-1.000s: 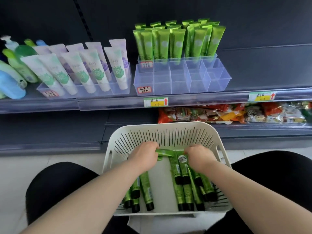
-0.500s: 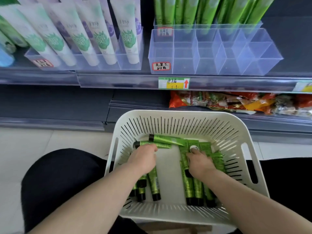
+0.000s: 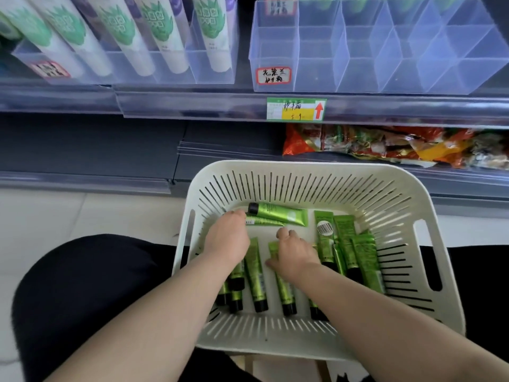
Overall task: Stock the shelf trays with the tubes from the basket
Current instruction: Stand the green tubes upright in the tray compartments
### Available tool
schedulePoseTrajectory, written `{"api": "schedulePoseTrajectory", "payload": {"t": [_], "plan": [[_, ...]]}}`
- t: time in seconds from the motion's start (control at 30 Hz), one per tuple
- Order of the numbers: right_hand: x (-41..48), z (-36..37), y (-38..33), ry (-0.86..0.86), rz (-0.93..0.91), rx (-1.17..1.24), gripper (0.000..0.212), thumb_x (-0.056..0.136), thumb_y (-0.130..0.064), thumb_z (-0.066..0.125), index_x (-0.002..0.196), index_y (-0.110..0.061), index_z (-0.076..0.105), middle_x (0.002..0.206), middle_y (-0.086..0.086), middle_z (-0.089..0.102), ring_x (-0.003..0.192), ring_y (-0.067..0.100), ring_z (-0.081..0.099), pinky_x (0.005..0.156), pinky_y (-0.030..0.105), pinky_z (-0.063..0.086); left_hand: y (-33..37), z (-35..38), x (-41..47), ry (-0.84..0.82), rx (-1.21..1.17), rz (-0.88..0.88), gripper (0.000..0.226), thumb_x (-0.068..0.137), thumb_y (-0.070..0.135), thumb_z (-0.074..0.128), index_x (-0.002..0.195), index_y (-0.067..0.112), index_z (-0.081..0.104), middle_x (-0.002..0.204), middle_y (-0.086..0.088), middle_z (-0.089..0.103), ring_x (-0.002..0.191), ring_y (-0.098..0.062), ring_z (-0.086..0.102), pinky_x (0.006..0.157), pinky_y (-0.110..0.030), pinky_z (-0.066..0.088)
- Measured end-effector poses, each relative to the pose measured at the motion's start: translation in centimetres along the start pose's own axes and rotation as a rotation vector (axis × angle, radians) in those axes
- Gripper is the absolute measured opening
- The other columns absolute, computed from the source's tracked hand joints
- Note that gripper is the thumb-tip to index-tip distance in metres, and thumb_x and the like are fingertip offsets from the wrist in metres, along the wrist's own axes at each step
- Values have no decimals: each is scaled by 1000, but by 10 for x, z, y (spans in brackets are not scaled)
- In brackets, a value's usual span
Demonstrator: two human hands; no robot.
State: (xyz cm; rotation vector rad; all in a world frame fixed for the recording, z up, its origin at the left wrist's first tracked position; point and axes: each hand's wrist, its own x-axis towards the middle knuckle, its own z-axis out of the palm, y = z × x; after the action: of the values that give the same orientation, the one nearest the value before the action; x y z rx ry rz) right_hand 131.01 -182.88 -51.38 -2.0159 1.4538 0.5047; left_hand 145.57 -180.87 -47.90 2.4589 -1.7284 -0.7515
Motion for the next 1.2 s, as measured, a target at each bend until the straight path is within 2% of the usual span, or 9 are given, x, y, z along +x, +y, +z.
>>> {"api": "schedulePoseTrajectory", "payload": {"t": [0.1, 0.2, 0.37, 0.47, 0.6, 0.7, 0.87, 1.0, 1.2], "plan": [[0, 9, -6, -27, 17, -90, 70, 75, -44, 75, 122, -15, 31, 116, 7, 42, 104, 26, 53, 77, 36, 50, -3, 0, -1, -10, 24, -25, 42, 85, -6, 48, 123, 12, 56, 101, -1, 59, 78, -16, 55, 60, -28, 42], [-2, 15, -4, -70, 30, -171, 63, 76, -24, 73, 122, -14, 30, 116, 9, 40, 97, 25, 55, 64, 32, 47, -4, 2, 0, -43, 48, -23, 42, 84, -7, 48, 121, 11, 55, 104, -5, 59, 78, -19, 55, 59, -31, 41], [-1, 5, 7, -79, 6, 98, 65, 80, -19, 59, 134, -26, 23, 113, 9, 43, 77, 25, 51, 53, 29, 42, -1, 6, 0, -99, 74, 4, 44, 87, -5, 46, 127, 12, 52, 106, -6, 59, 85, -23, 58, 61, -33, 42], [-1, -5, 15, -22, -89, 221, 48, 92, -22, 49, 135, -29, 29, 94, 2, 50, 72, 20, 53, 55, 30, 43, -1, 9, -3, -117, 142, 8, 42, 88, -3, 46, 126, 12, 52, 96, -5, 57, 79, -23, 56, 59, -35, 43], [-10, -21, 22, 2, -164, 284, 33, 96, -29, 49, 128, -29, 42, 67, -6, 52, 49, 8, 47, 39, 20, 29, 2, 12, -11, -184, 238, 7, 32, 84, -7, 47, 113, 5, 54, 90, -8, 51, 77, -26, 54, 60, -34, 40], [-18, -34, 28, 62, -198, 324, 28, 96, -29, 48, 123, -25, 50, 71, -4, 56, 51, 9, 48, 43, 21, 31, 3, 20, -16, -245, 244, -17, 28, 85, -2, 55, 112, 5, 51, 108, -13, 60, 97, -29, 58, 68, -32, 41], [-32, -42, 45, 113, -221, 397, 23, 95, -29, 49, 118, -27, 53, 69, 0, 62, 47, 8, 47, 41, 19, 31, 7, 32, -17, -297, 377, -47, 72, 80, -2, 61, 142, -3, 24, 123, -20, 52, 119, -33, 44, 97, -35, 40], [-38, -47, 48, 160, -246, 352, 23, 95, -28, 49, 118, -28, 54, 64, -7, 58, 47, 3, 46, 40, 16, 27, 12, 32, -15, -302, 266, -114, 61, 80, 8, 68, 132, 3, 37, 113, -13, 55, 108, -29, 52, 78, -31, 45], [-41, -52, 51, 209, -268, 351, 18, 94, -24, 50, 111, -29, 56, 71, -6, 61, 55, 8, 54, 45, 24, 37, 26, 54, -27, -326, 176, -128, 69, 75, -1, 71, 134, 6, 35, 128, -12, 40, 111, -29, 54, 83, -31, 47]]}}
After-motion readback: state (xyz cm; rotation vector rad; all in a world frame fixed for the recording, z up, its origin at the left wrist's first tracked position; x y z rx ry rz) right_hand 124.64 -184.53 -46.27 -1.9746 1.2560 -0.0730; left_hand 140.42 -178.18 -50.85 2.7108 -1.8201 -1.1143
